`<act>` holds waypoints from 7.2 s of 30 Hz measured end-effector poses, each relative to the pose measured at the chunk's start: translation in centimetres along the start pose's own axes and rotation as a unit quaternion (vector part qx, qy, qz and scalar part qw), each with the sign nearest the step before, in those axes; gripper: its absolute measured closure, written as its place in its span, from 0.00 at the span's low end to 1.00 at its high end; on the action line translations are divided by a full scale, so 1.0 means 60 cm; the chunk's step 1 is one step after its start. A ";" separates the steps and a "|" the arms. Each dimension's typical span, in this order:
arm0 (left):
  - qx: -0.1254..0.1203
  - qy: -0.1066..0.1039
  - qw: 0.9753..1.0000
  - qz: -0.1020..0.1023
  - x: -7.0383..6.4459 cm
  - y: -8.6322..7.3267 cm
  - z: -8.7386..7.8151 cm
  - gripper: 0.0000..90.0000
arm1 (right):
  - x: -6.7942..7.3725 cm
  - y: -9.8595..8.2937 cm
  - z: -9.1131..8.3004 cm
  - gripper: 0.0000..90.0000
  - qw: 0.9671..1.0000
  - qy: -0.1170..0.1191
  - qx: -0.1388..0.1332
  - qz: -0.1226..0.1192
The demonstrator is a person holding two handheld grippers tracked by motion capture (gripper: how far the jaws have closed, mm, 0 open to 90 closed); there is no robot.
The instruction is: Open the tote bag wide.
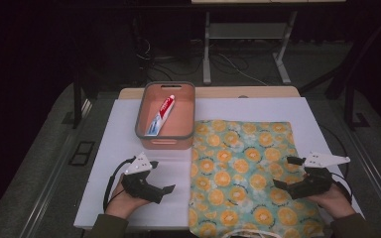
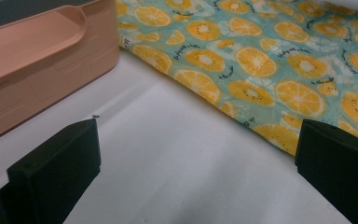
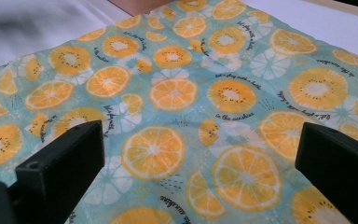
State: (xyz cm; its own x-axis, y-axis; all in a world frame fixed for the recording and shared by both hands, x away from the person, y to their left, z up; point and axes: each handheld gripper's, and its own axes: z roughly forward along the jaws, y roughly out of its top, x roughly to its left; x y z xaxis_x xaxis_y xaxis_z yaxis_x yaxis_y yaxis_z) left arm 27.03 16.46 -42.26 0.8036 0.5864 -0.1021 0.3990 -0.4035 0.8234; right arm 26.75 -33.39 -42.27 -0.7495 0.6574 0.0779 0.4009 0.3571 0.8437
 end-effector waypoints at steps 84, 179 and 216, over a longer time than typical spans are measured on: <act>0.035 0.060 0.997 0.023 -0.016 0.126 0.171 0.56 | 0.004 0.001 0.004 0.01 1.000 0.005 -0.005 -0.005; 0.084 0.064 0.994 0.029 0.006 0.091 0.177 0.98 | 0.011 0.002 0.011 0.01 1.000 0.005 0.003 -0.012; -0.013 0.035 0.999 -0.019 -0.010 -0.002 0.018 0.01 | 0.075 0.041 0.051 0.07 0.994 0.090 0.047 -0.032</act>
State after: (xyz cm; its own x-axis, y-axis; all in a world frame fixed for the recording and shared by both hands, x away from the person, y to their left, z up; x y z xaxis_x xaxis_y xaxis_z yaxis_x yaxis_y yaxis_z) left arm 27.00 15.38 -42.91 0.7555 0.6482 -0.0952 0.4161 -0.3626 0.8339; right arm 25.97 -27.53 -41.49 -0.8541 0.5045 0.1265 0.3903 0.4609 0.7971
